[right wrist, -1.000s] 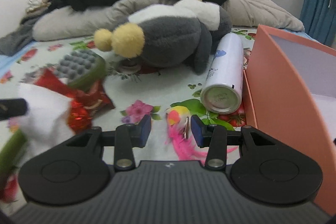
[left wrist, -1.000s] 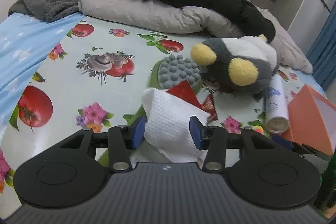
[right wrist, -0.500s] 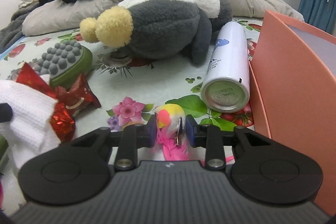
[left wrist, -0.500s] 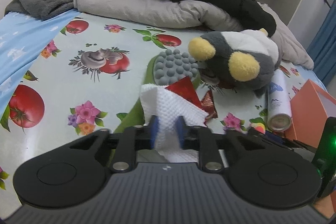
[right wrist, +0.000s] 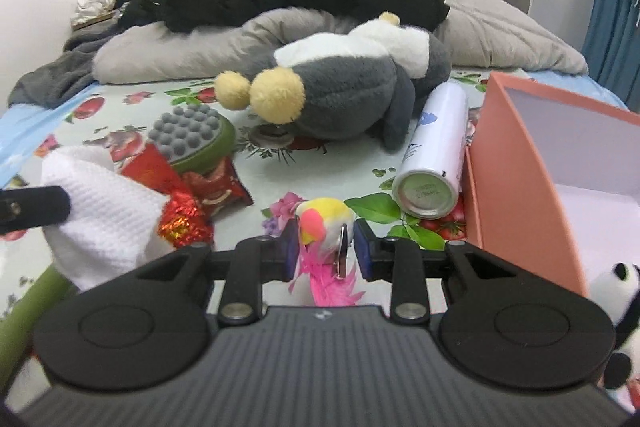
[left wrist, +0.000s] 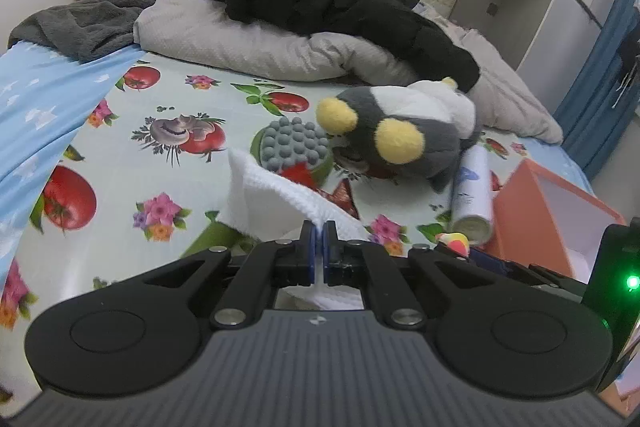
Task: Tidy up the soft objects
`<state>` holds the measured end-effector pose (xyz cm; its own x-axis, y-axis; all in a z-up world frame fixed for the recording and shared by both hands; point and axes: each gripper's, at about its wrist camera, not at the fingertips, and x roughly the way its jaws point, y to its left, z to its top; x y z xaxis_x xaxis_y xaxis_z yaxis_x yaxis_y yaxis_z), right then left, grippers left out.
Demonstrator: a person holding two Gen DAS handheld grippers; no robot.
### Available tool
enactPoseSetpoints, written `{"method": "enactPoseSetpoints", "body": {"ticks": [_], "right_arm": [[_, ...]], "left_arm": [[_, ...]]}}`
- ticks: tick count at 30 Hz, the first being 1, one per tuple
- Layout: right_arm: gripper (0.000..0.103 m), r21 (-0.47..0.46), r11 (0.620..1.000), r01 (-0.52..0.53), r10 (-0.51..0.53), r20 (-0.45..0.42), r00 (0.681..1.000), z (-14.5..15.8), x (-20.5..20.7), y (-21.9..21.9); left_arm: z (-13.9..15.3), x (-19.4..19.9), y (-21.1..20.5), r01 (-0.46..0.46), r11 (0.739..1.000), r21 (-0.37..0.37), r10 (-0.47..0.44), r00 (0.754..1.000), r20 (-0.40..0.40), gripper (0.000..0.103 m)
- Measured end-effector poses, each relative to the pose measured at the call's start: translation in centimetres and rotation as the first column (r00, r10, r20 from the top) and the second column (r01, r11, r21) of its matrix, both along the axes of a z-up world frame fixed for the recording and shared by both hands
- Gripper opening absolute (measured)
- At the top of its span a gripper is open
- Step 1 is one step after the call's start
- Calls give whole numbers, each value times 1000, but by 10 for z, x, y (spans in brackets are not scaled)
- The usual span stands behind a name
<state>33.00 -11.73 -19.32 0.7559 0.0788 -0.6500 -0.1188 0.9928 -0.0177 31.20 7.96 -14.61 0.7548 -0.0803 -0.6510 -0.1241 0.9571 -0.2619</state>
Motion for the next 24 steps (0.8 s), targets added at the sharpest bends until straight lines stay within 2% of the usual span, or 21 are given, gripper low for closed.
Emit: {"method": "enactPoseSetpoints", "body": {"ticks": [10,17,24], "right_arm": [[32,-1,998,-58,58,2,998,25,-63,-13],[32,-19,992,-128,127,-28,991,27,-108,-16],[32,-35,983,-181,178,-85,980,11,-140,-23]], "left_arm": [[16,-78,-15,17,999,-28,-17,1000,6,4],[-5,-132,-22,40,998,-47,-43,997,-69,4],[-30,-173,-18,32,998,-61,-41,989,-142,4]]}}
